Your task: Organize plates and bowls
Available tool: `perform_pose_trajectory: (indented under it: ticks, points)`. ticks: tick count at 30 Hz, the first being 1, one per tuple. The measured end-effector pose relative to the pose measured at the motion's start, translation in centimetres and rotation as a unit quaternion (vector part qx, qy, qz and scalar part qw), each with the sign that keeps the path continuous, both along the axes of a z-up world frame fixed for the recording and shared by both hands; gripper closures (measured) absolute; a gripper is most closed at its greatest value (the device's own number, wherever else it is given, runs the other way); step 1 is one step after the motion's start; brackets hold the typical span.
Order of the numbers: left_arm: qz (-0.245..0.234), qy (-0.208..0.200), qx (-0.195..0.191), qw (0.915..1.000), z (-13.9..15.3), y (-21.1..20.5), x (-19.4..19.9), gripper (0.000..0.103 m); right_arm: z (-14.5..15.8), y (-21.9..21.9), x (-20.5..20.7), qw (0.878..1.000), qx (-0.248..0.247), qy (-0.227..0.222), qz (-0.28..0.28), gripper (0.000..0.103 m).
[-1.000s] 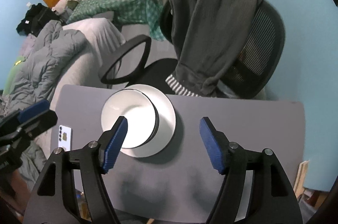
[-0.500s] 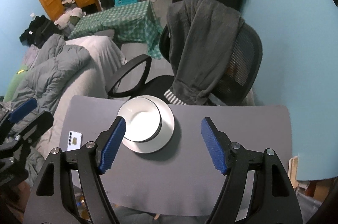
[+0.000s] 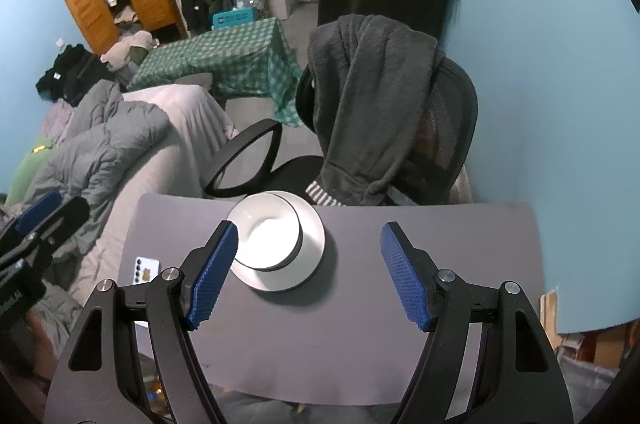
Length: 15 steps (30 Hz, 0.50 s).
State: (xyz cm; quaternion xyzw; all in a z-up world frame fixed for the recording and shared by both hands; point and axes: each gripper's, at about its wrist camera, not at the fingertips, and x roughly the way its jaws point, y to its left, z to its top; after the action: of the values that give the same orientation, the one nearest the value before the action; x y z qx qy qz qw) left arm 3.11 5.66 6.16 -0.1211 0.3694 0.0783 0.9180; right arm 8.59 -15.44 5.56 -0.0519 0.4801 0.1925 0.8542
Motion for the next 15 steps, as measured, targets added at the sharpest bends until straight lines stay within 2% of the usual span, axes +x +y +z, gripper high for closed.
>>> perform_pose_trajectory:
  ticks: [15]
  points:
    - [0.004, 0.007, 0.001, 1.0, 0.16, 0.92, -0.03, 0.022, -0.05, 0.31, -0.41, 1.0, 0.001, 0.0, -0.01, 0.03]
